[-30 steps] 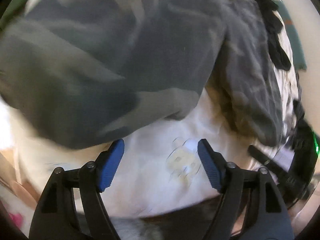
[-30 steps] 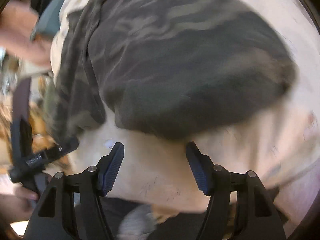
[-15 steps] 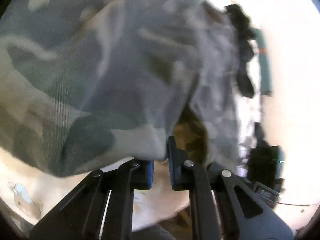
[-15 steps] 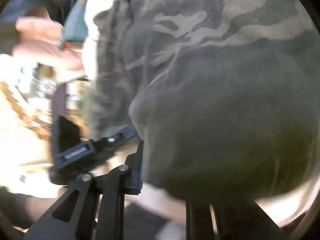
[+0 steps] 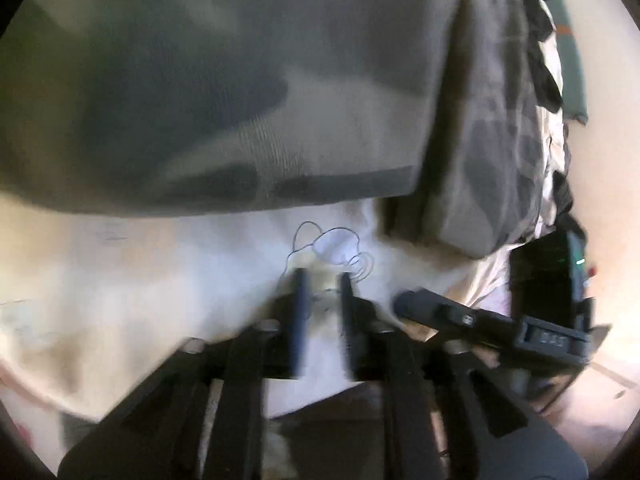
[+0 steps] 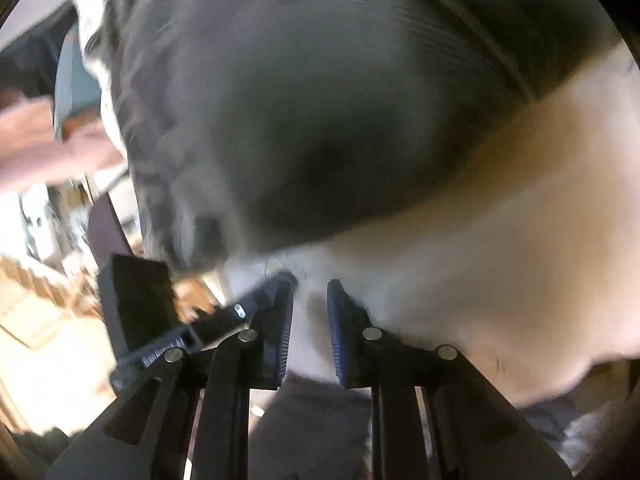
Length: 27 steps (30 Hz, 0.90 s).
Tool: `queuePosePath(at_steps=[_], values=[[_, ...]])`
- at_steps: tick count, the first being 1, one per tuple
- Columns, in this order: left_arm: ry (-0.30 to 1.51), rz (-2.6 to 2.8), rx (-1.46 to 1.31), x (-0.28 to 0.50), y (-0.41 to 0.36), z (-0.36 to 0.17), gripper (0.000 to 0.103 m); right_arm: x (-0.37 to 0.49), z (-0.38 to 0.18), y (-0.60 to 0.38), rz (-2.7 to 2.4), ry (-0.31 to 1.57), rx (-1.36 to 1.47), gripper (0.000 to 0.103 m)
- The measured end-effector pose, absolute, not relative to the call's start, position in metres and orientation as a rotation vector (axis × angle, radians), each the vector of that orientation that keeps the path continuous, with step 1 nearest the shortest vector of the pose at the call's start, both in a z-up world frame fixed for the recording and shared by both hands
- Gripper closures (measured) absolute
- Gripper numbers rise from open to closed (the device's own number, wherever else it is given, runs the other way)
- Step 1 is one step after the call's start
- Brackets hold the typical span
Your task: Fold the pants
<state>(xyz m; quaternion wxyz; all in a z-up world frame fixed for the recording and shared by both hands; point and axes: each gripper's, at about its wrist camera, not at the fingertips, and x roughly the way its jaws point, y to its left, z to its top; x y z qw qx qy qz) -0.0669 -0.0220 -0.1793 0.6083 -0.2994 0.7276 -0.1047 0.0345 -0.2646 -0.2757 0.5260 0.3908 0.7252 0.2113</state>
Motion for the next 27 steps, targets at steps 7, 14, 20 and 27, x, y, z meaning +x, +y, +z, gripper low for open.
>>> queuePosePath(at_steps=[7,14,20,27], values=[[1.461,-0.032,-0.583,-0.084,0.077,-0.102,0.022,0.059,-0.19,-0.242,0.639,1.656,0.669,0.046],[1.336,0.235,-0.908,-0.085,0.177,-0.133,0.024,0.066,-0.265,-0.218,0.396,1.673,1.069,0.046],[1.316,0.194,-0.945,-0.069,0.194,-0.155,0.067,0.06,-0.3,-0.203,0.248,1.616,1.313,0.051],[1.34,0.033,-0.863,-0.064,0.201,-0.115,0.095,0.079,-0.236,-0.198,0.308,1.523,1.142,0.101]])
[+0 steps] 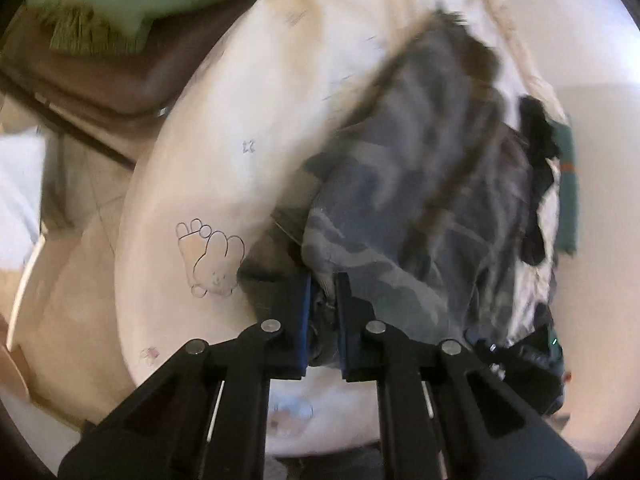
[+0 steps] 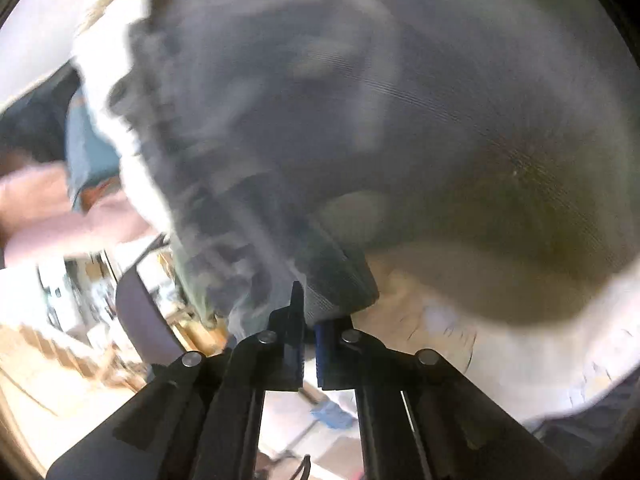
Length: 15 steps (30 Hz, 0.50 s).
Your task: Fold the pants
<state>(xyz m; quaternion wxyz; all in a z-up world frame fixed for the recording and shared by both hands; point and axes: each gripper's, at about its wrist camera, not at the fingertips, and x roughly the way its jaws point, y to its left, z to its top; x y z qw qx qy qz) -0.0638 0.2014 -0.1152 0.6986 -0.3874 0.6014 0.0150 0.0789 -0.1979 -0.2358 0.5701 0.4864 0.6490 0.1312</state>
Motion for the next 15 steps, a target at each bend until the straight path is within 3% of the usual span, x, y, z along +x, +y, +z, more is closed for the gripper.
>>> queuePosePath(at_steps=[6,10,12,13,14,15], values=[[1.371,-0.047,-0.785,-0.08,0.206,-0.108,0.096,0.06,-0.2,-0.188,0.307,1.503,1.081,0.101],[1.485,0.011,-0.642,-0.081,0.184,-0.148,0.094,0.05,-0.245,-0.176,0.218,1.572,0.949,0.101],[1.488,0.033,-0.54,-0.078,0.171,-0.147,0.09,0.046,-0.278,-0.178,0.199,1.595,0.956,0.092],[1.49,0.037,-0.521,-0.076,0.168,-0.145,0.084,0.046,-0.291,-0.18,0.191,1.617,1.001,0.085],[1.502,0.039,-0.512,-0.075,0.167,-0.144,0.069,0.047,-0.298,-0.183,0.19,1.633,1.058,0.083],[1.52,0.046,-0.493,-0.075,0.169,-0.143,0.063,0.049,-0.298,-0.184,0.199,1.647,1.064,0.081]])
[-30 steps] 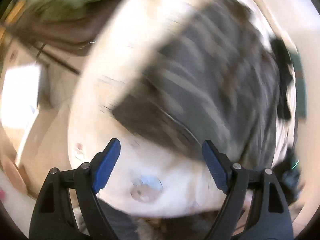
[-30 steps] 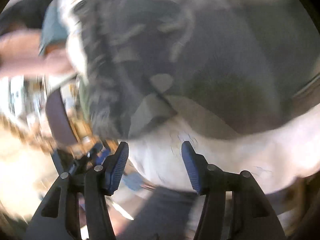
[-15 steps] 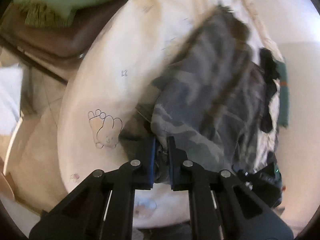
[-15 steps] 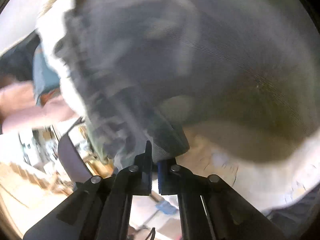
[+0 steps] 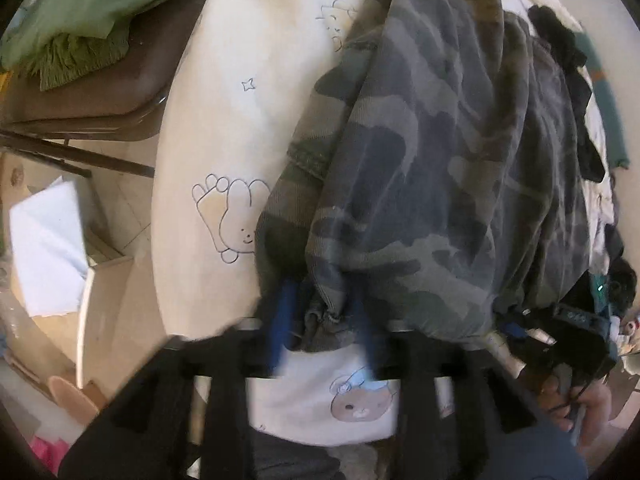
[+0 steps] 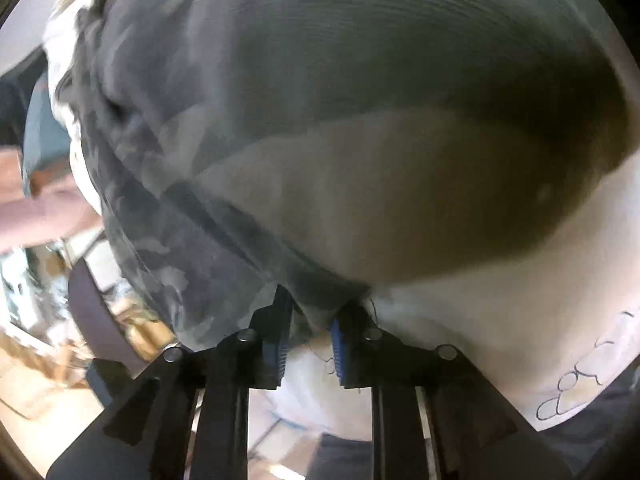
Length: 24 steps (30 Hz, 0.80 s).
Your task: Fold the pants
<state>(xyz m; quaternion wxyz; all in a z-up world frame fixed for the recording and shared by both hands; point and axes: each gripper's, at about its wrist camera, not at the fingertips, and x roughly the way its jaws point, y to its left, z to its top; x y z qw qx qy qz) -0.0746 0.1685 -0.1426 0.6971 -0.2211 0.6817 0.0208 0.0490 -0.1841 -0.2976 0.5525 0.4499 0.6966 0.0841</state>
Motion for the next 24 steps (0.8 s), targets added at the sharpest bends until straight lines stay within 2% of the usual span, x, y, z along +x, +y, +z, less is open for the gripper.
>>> queuePosePath(at_steps=[1,2,5,7,11,12,16,21,22,23,24], values=[[1.544,0.066,-0.457,-0.075,0.171,-0.14,0.057,0.052,-0.293,-0.186,0.231,1.672,1.025,0.071],[1.557,0.076,-0.439,-0.076,0.175,-0.137,0.056,0.055,-0.286,-0.186,0.274,1.705,0.953,0.064],[1.567,0.078,-0.434,-0.074,0.192,-0.113,0.056,0.057,-0.264,-0.193,0.316,1.802,0.832,0.063],[1.507,0.08,-0.422,-0.063,0.2,-0.09,0.056,0.068,-0.24,-0.202,0.388,1.817,0.818,0.063],[1.338,0.06,-0.416,-0.007,0.209,-0.055,0.044,0.129,-0.184,-0.209,0.501,1.639,0.697,0.063],[1.304,0.045,-0.411,0.011,0.209,-0.052,0.043,0.152,-0.172,-0.208,0.509,1.579,0.657,0.063],[1.204,-0.077,-0.403,0.098,0.196,-0.058,0.045,0.243,-0.157,-0.203,0.491,1.405,0.58,0.063],[1.222,-0.083,-0.389,0.18,0.18,-0.095,0.048,0.325,-0.169,-0.179,0.439,1.322,0.581,0.063],[1.231,-0.077,-0.397,0.192,0.179,-0.105,0.051,0.335,-0.178,-0.173,0.437,1.332,0.569,0.063],[1.237,-0.077,-0.394,0.202,0.177,-0.111,0.06,0.346,-0.185,-0.171,0.438,1.343,0.548,0.063],[1.238,-0.088,-0.392,0.213,0.176,-0.115,0.063,0.357,-0.191,-0.165,0.446,1.349,0.526,0.063]])
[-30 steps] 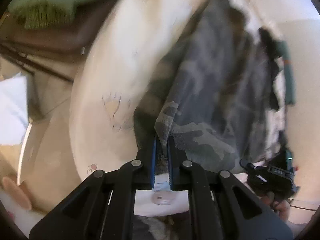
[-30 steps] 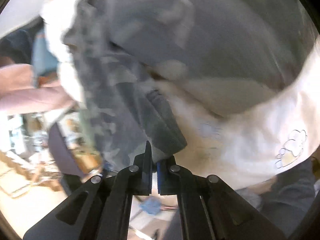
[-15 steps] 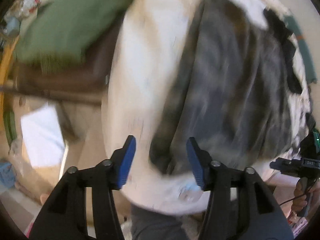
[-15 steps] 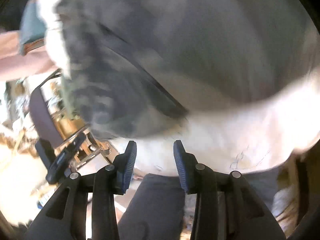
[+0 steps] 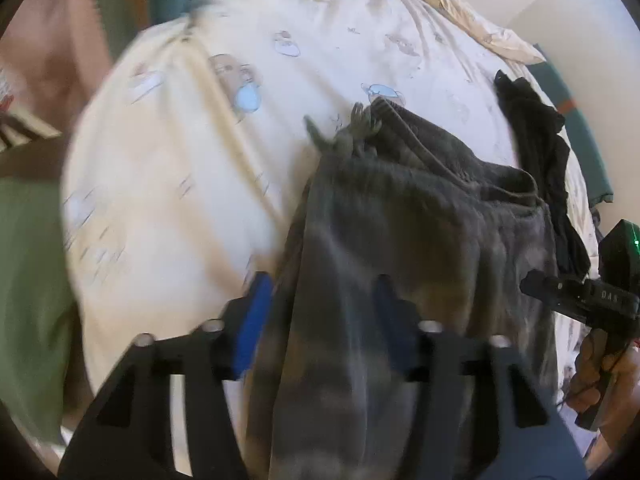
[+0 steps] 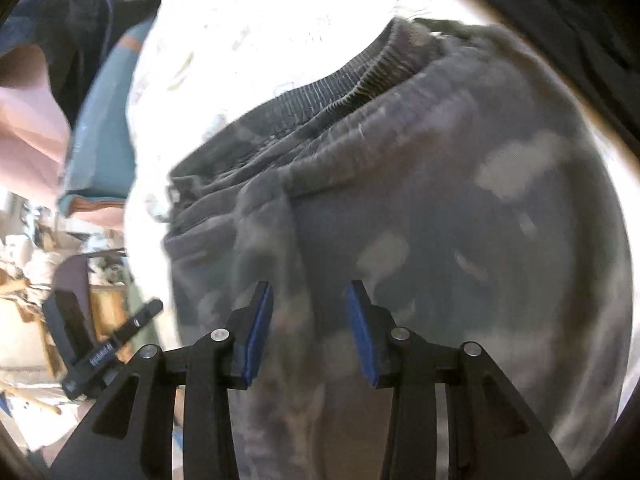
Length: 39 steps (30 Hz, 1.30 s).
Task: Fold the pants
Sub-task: 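Grasp the ribbed waistband with both grippers and lay the pants flat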
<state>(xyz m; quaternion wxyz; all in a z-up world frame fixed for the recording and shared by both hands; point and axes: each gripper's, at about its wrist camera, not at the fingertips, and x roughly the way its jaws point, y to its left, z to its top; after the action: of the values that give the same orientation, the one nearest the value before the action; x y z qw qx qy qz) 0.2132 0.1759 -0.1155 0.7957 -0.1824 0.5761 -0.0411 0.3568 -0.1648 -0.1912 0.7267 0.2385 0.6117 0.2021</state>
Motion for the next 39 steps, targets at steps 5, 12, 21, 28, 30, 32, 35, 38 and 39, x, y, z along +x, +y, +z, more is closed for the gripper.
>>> queuePosePath(at_steps=[5,12,21,28,30,32,35,38,39], values=[[1.244,-0.127,-0.34,0.251,0.167,-0.123,0.081,0.377,-0.203,-0.154,0.524,1.343,0.472,0.063],[1.212,-0.145,-0.226,0.245,0.165,-0.105,0.103,0.388,-0.188,-0.136,0.579,1.31,0.399,0.1],[1.206,-0.036,-0.411,0.246,0.195,-0.113,0.102,0.389,-0.197,-0.161,0.529,1.295,0.415,0.101],[1.255,-0.046,-0.372,0.26,0.187,-0.117,0.06,0.396,-0.199,-0.173,0.507,1.348,0.485,0.087],[1.254,-0.059,-0.353,0.266,0.184,-0.115,0.06,0.395,-0.19,-0.173,0.534,1.321,0.478,0.087],[1.267,-0.072,-0.362,0.272,0.182,-0.119,0.06,0.397,-0.184,-0.175,0.562,1.308,0.497,0.087],[1.287,-0.085,-0.322,0.283,0.172,-0.126,0.06,0.406,-0.19,-0.167,0.538,1.328,0.472,0.087],[1.233,-0.124,-0.277,0.287,0.16,-0.117,0.077,0.413,-0.198,-0.162,0.535,1.345,0.476,0.087],[1.221,-0.125,-0.25,0.287,0.157,-0.114,0.089,0.412,-0.196,-0.159,0.53,1.338,0.436,0.087]])
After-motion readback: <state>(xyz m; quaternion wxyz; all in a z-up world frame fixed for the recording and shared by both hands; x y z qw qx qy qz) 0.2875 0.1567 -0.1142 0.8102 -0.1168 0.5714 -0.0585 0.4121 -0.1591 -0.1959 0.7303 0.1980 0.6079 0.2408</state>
